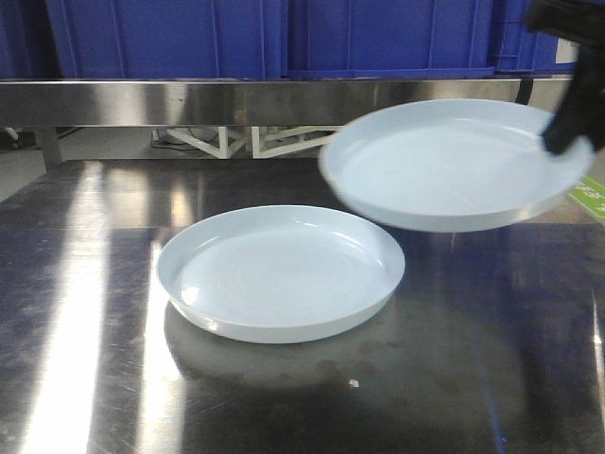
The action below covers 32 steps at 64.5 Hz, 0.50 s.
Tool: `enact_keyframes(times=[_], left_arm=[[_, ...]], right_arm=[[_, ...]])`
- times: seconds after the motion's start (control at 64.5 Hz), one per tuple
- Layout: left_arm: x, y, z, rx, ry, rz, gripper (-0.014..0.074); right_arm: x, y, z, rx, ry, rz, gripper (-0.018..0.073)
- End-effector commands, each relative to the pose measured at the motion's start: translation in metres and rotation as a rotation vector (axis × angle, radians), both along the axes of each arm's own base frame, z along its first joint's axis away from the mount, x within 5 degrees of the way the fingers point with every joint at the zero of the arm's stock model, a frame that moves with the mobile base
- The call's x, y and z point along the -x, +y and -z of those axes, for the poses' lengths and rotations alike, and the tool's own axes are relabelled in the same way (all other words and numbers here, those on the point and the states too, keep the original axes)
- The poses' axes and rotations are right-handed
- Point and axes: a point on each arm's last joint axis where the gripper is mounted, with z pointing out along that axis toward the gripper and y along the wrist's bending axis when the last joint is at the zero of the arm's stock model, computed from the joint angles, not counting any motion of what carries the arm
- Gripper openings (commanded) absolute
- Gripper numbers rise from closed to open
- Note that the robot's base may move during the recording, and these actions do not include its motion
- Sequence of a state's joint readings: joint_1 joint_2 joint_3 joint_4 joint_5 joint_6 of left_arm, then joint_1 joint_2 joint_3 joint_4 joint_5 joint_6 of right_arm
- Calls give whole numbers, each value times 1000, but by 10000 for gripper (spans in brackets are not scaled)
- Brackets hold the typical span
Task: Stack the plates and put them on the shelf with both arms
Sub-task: 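Lift the held plate and lower it onto the centered plate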
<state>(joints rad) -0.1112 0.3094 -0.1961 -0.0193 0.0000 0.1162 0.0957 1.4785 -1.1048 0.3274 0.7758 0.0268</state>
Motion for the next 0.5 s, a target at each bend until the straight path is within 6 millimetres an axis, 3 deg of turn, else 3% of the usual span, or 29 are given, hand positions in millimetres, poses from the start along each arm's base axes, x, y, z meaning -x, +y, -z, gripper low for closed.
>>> enact_keyframes(times=[0.0, 0.201, 0.48], left_arm=[[0, 1, -20, 30, -117, -6, 82], [0, 1, -20, 30, -117, -6, 82], [0, 1, -20, 30, -117, -6, 82]], right_arm=[[-4, 25, -12, -44, -99, -43, 57], [-12, 63, 17, -69, -32, -120, 57], [-19, 80, 34, -64, -27, -143, 57]])
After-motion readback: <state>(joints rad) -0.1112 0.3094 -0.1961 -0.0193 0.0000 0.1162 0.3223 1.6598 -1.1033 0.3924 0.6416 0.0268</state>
